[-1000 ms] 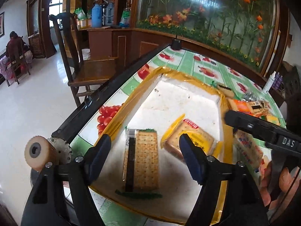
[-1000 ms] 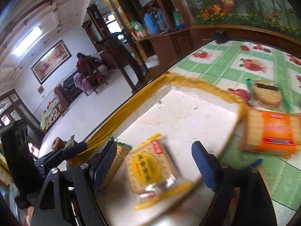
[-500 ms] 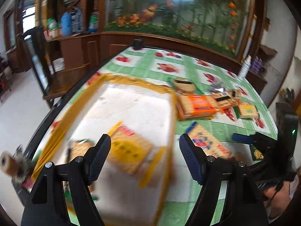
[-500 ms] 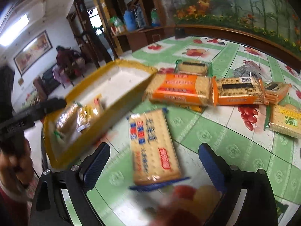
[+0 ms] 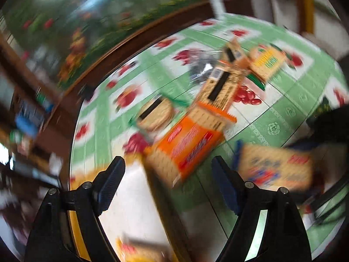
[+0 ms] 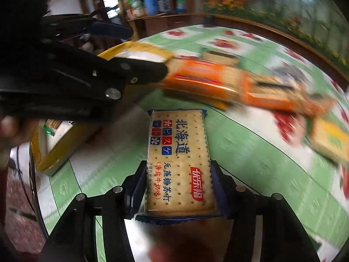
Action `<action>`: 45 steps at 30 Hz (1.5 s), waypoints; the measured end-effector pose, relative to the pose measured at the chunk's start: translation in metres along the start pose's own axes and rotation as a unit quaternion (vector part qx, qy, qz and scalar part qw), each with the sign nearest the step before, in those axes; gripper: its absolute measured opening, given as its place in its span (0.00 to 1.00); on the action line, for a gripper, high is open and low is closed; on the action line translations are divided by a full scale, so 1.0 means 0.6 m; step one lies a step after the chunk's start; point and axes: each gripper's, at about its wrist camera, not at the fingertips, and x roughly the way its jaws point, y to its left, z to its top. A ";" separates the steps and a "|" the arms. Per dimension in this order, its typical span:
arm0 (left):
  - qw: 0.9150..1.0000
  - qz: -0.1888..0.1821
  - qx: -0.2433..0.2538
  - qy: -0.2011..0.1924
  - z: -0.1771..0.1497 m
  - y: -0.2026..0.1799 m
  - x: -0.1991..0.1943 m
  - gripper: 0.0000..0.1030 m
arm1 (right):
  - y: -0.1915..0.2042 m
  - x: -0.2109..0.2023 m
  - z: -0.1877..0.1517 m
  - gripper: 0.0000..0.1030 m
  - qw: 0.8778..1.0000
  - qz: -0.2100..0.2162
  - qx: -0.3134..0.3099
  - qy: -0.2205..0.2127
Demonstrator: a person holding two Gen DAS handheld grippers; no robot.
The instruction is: Organize snacks
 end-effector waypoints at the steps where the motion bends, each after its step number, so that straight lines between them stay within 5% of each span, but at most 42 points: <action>1: 1.000 -0.008 0.013 -0.001 0.008 0.000 0.006 0.79 | -0.019 -0.011 -0.011 0.55 1.000 0.005 0.018 -0.004; 7: 0.995 -0.051 0.065 0.049 0.041 -0.009 0.071 0.81 | -0.120 -0.073 -0.072 0.55 0.993 0.018 0.111 -0.030; 13: 0.991 -0.048 0.079 0.096 0.036 -0.032 0.105 0.77 | -0.162 -0.098 -0.092 0.55 0.988 0.026 0.149 -0.045; 15: 0.992 -0.051 0.061 0.094 0.035 -0.032 0.104 0.62 | -0.165 -0.103 -0.097 0.55 0.987 0.023 0.151 -0.048; 19: 0.992 -0.095 -0.013 0.079 0.037 -0.019 0.084 0.60 | -0.166 -0.104 -0.100 0.55 0.986 0.026 0.157 -0.055; 25: 0.990 -0.110 -0.068 0.050 0.035 -0.027 0.046 0.54 | -0.162 -0.105 -0.103 0.55 0.985 0.028 0.158 -0.060; 33: 0.986 -0.063 -0.152 -0.014 -0.006 -0.063 -0.058 0.54 | -0.157 -0.130 -0.115 0.55 0.982 0.027 0.166 -0.083; 41: 0.970 0.009 -0.241 -0.030 -0.079 -0.055 -0.121 0.53 | -0.123 -0.148 -0.111 0.55 0.985 0.021 0.144 -0.097; 42: 0.969 0.022 -0.246 -0.029 -0.088 -0.051 -0.127 0.51 | -0.117 -0.150 -0.110 0.55 0.985 0.023 0.140 -0.098; 44: 0.964 0.045 -0.261 -0.024 -0.107 -0.036 -0.138 0.22 | -0.100 -0.155 -0.105 0.55 0.986 0.027 0.131 -0.102; 45: 0.963 0.053 -0.265 -0.023 -0.114 -0.030 -0.141 0.22 | -0.091 -0.157 -0.101 0.54 0.986 0.029 0.126 -0.103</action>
